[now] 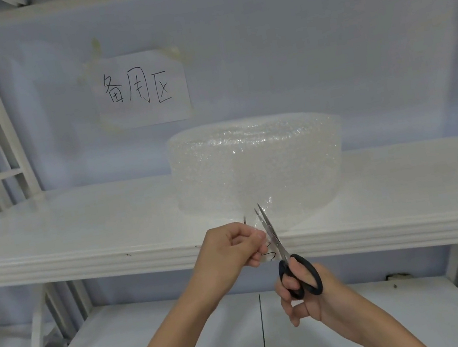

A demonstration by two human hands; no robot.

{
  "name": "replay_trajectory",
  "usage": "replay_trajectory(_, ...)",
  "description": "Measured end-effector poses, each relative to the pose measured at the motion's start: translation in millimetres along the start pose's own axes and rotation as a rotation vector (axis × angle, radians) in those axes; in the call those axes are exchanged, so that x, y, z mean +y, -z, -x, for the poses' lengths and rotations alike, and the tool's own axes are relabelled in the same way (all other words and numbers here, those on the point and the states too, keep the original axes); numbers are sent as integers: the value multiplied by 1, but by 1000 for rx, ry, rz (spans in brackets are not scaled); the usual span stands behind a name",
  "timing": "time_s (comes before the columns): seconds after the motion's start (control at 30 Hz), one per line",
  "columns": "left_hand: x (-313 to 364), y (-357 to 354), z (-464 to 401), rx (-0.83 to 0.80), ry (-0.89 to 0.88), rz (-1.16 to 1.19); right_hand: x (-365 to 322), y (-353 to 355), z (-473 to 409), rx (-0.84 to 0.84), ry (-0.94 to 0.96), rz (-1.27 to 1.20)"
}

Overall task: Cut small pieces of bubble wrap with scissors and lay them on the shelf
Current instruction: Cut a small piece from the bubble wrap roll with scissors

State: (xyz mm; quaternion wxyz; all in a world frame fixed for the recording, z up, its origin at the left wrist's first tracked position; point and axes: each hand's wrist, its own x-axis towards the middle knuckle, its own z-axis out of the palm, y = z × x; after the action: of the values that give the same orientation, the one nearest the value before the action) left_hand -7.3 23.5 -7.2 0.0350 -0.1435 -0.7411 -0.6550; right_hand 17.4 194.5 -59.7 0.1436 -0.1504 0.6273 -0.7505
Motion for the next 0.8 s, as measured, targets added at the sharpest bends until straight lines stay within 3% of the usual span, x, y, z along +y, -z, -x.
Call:
replay_trajectory(0.7, 13, 9, 0, -89, 13, -93, -7, 0, -3, -27, 67, 78)
replay_trajectory(0.8, 20, 13, -5, -18, 3, -134, -6, -1, -4, -20, 71, 62)
